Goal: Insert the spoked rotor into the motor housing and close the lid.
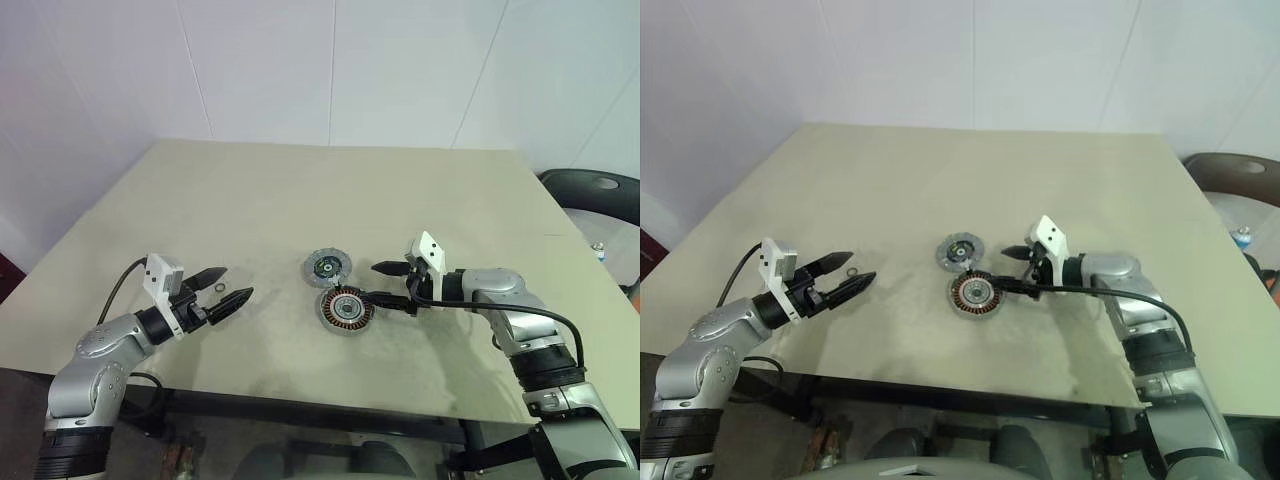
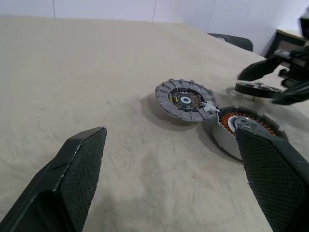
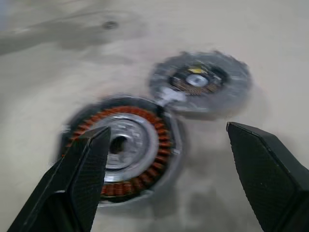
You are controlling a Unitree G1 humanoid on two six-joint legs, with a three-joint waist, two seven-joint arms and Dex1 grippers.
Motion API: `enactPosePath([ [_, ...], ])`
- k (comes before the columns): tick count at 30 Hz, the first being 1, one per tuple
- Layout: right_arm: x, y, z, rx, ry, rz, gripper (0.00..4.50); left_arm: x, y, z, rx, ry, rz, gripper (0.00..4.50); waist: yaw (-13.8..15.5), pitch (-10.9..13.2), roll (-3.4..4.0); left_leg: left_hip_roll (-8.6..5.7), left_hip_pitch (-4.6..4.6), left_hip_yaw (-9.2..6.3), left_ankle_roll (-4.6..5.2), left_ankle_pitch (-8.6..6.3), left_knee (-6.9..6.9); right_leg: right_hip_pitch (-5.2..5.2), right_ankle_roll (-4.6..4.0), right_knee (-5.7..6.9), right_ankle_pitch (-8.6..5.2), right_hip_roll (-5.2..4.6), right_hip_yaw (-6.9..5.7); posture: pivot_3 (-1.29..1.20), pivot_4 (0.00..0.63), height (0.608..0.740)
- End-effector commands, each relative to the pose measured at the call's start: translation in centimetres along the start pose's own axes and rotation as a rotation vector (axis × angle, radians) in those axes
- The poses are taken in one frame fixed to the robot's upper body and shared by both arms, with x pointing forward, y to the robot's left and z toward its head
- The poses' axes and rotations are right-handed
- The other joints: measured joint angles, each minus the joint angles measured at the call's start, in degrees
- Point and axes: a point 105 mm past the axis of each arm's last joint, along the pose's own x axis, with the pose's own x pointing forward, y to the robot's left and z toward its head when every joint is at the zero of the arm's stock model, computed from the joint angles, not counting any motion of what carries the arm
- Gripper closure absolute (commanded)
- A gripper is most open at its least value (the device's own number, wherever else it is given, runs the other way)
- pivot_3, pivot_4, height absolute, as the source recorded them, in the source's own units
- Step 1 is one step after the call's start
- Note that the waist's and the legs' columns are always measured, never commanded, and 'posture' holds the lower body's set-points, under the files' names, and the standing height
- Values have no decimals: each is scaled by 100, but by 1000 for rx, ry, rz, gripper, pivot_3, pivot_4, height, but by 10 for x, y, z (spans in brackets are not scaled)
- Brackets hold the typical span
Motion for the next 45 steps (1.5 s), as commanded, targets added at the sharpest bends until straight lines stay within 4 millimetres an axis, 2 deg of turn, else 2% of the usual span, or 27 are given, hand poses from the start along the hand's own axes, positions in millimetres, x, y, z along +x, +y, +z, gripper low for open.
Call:
enactPosePath([
  [1, -5, -8, 38, -103, -57, 19, 476, 2, -2, 18, 40, -52, -8, 23, -20, 0, 0, 0, 2, 0, 0, 0, 1, 2, 0, 0, 0, 1, 0, 0, 0, 740],
  [4, -8, -11, 41, -126, -35, 37, 476, 5, -1, 17, 42, -50, -6, 23, -6, -1, -1, 1, 4, -1, 0, 0, 1, 2, 0, 1, 0, 2, 0, 0, 0, 740],
  [7, -13, 2, 32, -196, 45, 133, 476, 5, 0, 17, 41, -50, -8, 23, 40, -1, -2, 0, -3, -3, 4, -3, 1, 1, 0, -7, 0, 1, -1, 0, 0, 740],
  [11, -20, 19, 28, -443, 188, 280, 476, 7, 1, 17, 42, -41, -16, 23, 90, 1, 1, -3, -9, -1, 12, -8, 2, -1, 0, -14, 0, -4, 0, 0, 0, 740],
  [14, -22, 17, 29, -690, 295, 348, 476, 10, 3, 18, 45, -40, -21, 23, 82, 2, 3, -1, -4, 0, 12, -8, 5, 2, 0, -12, 0, -1, -1, 0, 0, 740],
  [18, -20, 18, 36, -850, 335, 422, 476, 13, 3, 19, 59, -37, -30, 23, 91, 2, 1, 2, 1, -1, 11, -7, 14, 9, 0, -8, 0, 7, -1, 0, 0, 740],
  [21, -13, 18, 30, -1009, 386, 487, 476, 14, 3, 18, 61, -37, -32, 23, 106, 3, -1, 2, 0, -1, 12, -8, 18, 12, 1, -9, 0, 7, -1, 0, 0, 740],
  [29, -7, 16, 0, -1141, 489, 625, 476, 11, 1, 16, 54, -48, -14, 23, 117, 3, -1, 0, -2, -2, 12, -8, 24, 12, 1, -9, 0, 2, -1, 0, 0, 740],
  [39, 7, 14, 0, -1206, 477, 641, 476, 7, 1, 15, 50, -55, 13, 23, 107, 4, -1, 2, 0, -3, 11, -8, 25, 11, -1, -5, 0, 2, 0, 0, 0, 740],
  [42, 12, 17, 1, -1228, 461, 648, 1085, 8, 1, 15, 50, -58, 14, 0, 110, 4, -1, 2, -1, -3, 11, -8, 25, 10, -1, -5, 0, 1, 0, 0, 0, 740],
  [45, 14, 17, -1, -1235, 459, 651, 2022, 9, 1, 16, 49, -61, 13, 0, 122, 3, -1, 1, -2, -3, 11, -8, 25, 11, -1, -5, 0, 0, 0, 0, 0, 740],
])
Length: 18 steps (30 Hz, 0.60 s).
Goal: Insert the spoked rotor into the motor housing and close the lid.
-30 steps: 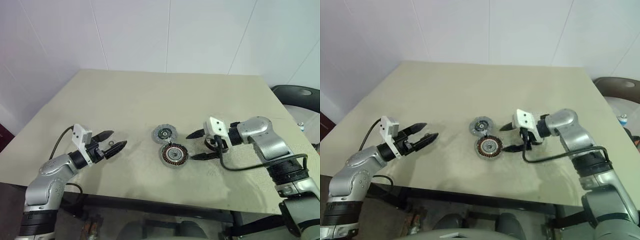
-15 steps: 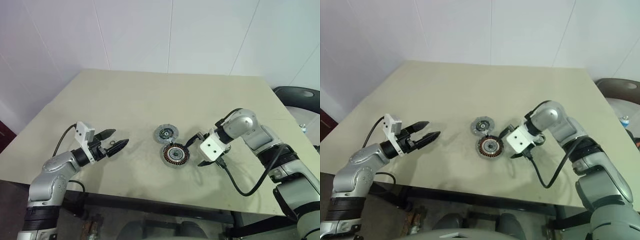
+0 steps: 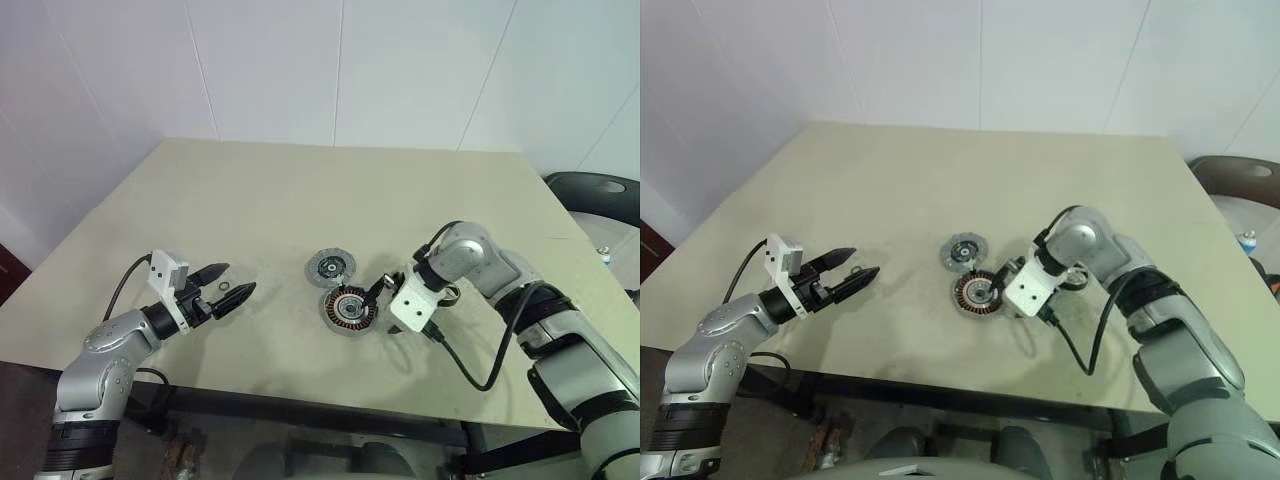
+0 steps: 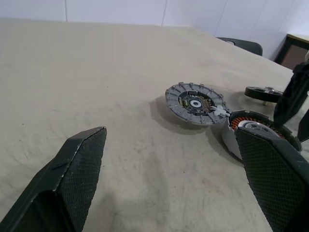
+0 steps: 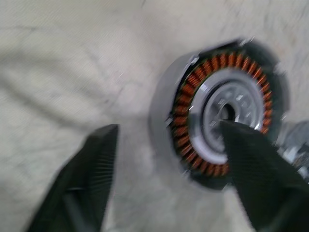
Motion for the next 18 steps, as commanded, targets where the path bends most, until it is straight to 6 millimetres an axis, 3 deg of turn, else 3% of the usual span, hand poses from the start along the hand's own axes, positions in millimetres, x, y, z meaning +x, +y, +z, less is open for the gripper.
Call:
enactPosePath([
  [1, -6, -9, 0, -45, 23, -23, 2419, 0, -1, 15, 50, -50, -1, 0, 3, 0, 0, 0, 0, 0, 0, 0, 0, 0, 0, 0, 0, 0, 0, 0, 0, 740],
  [7, -5, -7, -1, -41, 30, -13, 4459, 2, -1, 15, 49, -54, -2, 0, -23, -1, -1, 0, 2, 0, 0, 0, 0, 1, 0, 0, 0, 0, 0, 0, 0, 740],
  [18, -8, -15, -2, -69, 55, -18, 4459, 2, 3, 18, 51, -61, 14, 0, -39, 0, 1, 0, 2, 0, 0, 0, 3, 2, -2, 1, 1, 0, 0, 0, 0, 740],
])
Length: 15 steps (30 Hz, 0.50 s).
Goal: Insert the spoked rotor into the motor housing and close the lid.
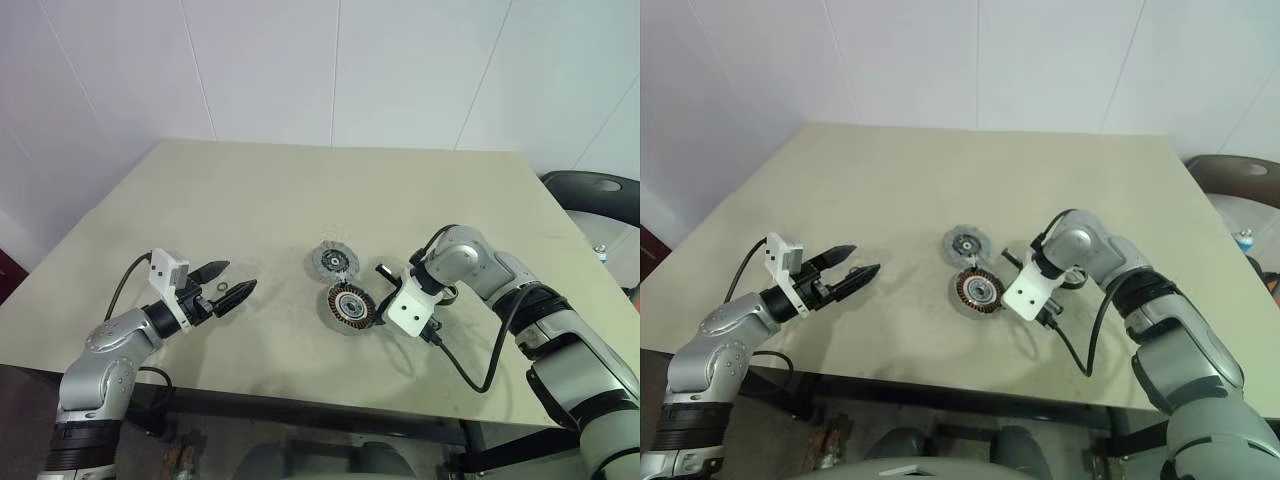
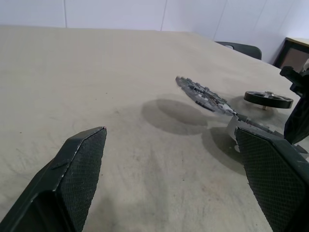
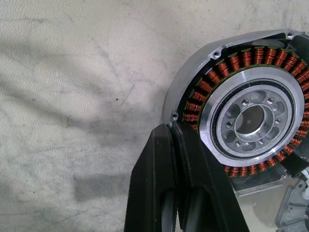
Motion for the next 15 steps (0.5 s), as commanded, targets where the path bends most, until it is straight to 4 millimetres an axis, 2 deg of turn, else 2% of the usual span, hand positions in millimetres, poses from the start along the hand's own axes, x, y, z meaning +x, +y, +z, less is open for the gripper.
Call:
enactPosePath([
  [1, -15, -19, 0, -51, 32, -45, 4459, 1, 2, 15, 44, -45, 2, 0, -2, 0, 0, 0, 0, 0, 0, 0, 0, 0, 0, 0, 0, 0, 0, 0, 0, 740],
  [8, -33, -30, 15, 39, -21, -16, 4459, 6, 0, 15, 40, -50, -4, 0, 9, 1, 2, 0, -8, 0, 0, 0, -1, -8, 0, -1, 1, 0, 0, 0, 0, 740],
  [15, -47, -19, 28, 159, -69, 11, 4459, 9, 1, 13, 34, -53, -3, 0, 54, 2, 3, -2, -13, -1, 3, -3, -1, -12, -1, -4, 0, -6, 0, 0, 0, 740],
])
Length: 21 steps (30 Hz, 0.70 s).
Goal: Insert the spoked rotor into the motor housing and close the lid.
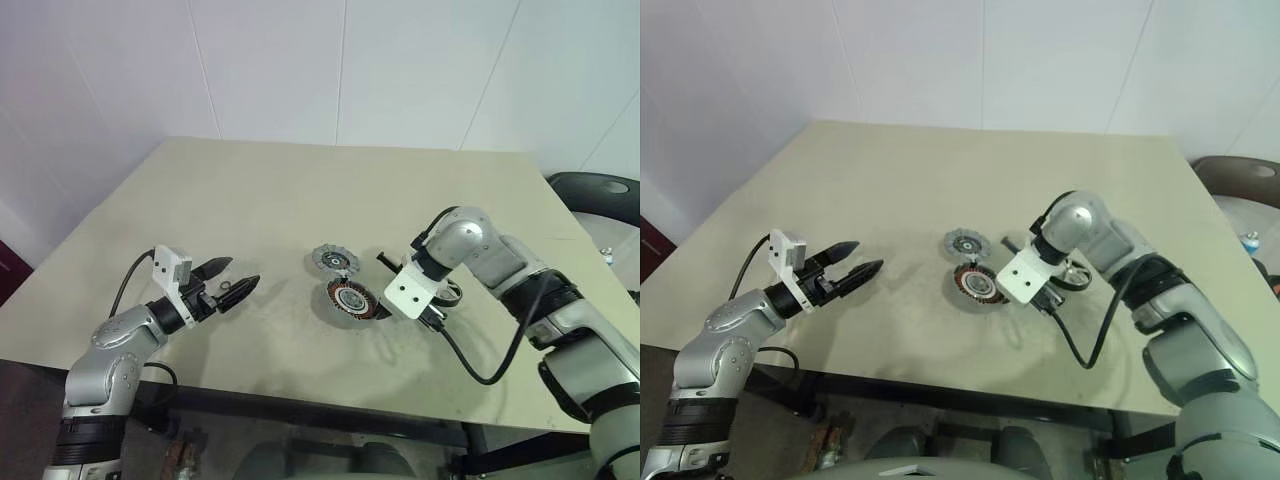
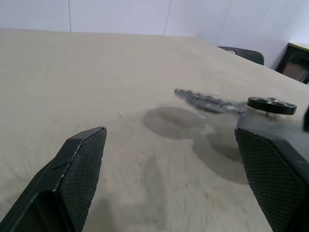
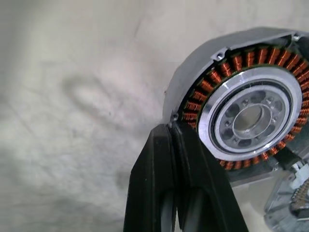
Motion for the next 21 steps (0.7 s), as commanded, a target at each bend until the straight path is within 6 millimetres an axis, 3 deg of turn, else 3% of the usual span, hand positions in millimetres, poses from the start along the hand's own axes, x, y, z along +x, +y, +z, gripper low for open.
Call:
enactPosePath([
  [1, -16, -5, 13, -5, -21, -29, 4459, 2, 2, 10, 37, -36, 0, 0, -2, 0, 0, 0, 0, 0, 0, 0, 1, 0, 0, 0, 0, -1, 0, 0, 0, 740],
  [21, 11, 19, -8, 133, 23, 70, 4459, -1, 0, 9, 38, -30, 2, 0, -4, 1, 0, -1, 0, 1, 1, 0, 1, 0, 1, -1, 0, 0, 0, 0, 0, 740],
])
